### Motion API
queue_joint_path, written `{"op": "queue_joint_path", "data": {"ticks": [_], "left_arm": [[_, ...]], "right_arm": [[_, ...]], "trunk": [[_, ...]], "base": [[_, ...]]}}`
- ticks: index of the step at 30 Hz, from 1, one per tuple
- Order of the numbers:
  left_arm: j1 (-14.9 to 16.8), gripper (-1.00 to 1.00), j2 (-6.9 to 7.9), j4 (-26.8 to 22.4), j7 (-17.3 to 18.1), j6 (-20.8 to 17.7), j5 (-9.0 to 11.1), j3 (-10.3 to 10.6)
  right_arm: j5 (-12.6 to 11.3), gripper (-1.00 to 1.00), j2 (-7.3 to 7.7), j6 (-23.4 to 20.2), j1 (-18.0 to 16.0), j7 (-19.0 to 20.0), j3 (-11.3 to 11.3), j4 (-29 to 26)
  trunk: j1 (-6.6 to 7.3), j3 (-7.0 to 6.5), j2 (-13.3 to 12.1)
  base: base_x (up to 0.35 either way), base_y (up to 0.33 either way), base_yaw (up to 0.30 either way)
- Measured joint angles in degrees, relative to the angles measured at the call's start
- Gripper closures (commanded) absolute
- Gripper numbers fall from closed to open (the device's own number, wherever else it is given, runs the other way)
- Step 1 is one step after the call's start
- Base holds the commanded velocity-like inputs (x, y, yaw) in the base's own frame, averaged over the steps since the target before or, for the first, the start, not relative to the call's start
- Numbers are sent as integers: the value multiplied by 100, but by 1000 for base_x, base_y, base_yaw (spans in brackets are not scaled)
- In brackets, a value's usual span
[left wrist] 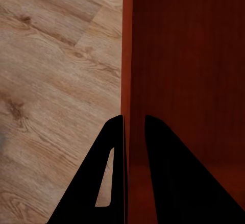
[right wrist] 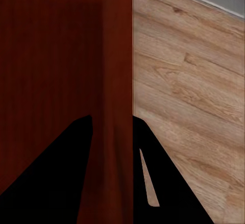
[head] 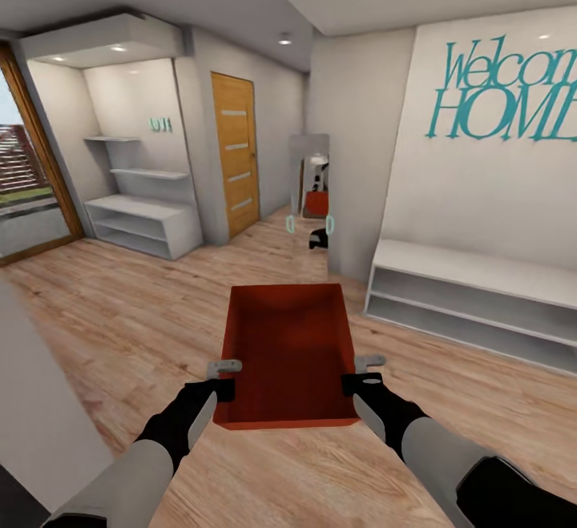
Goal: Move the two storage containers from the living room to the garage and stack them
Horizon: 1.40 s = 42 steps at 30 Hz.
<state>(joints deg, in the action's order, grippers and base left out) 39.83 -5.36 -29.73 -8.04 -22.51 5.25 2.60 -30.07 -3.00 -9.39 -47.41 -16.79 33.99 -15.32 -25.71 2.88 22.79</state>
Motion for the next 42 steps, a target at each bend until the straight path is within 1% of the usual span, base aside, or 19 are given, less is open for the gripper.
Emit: {"op": "queue_joint_path", "data": {"ticks": [23, 42], "left_arm": [[1, 100, -1, 2, 0, 1, -1, 0], [0, 100, 0, -1, 0, -1, -1, 0]], "right_arm": [[0, 100, 1, -1, 1, -2, -1, -1], [-2, 100, -1, 0, 0, -2, -1, 1]], "trunk": [[0, 0, 0], [0, 0, 0]], "base": [[323, 0, 11], [323, 0, 253]]}}
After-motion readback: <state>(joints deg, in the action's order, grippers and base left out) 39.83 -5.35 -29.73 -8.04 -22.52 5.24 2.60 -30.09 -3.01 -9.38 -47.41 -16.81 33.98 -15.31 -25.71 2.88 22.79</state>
